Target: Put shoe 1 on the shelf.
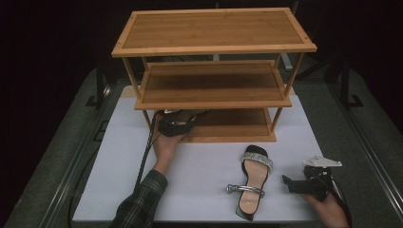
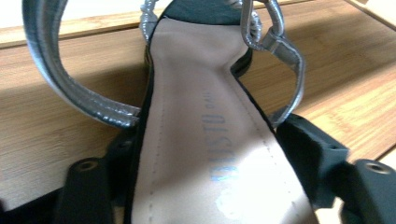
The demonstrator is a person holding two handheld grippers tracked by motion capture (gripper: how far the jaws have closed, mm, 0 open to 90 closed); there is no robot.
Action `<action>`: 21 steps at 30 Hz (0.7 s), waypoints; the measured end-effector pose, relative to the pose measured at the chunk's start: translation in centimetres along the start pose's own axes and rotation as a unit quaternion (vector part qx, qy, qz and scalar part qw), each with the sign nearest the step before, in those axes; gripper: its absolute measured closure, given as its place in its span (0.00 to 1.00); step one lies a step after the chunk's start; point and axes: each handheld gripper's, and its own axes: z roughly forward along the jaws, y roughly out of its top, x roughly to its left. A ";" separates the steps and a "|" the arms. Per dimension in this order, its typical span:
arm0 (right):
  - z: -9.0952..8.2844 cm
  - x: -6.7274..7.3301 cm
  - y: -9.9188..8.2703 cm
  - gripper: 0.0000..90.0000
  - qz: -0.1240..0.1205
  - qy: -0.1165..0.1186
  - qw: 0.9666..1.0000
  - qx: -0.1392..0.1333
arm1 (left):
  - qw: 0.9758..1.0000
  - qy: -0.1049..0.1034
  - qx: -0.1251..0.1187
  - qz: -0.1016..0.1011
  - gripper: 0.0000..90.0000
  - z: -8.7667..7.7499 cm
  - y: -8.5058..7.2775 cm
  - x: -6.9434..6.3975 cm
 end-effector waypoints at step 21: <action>0.0 0.0 0.0 0.00 0.000 0.000 1.000 0.000 | 0.999 -0.028 -0.012 0.018 0.44 -4.9 -2.3 0.9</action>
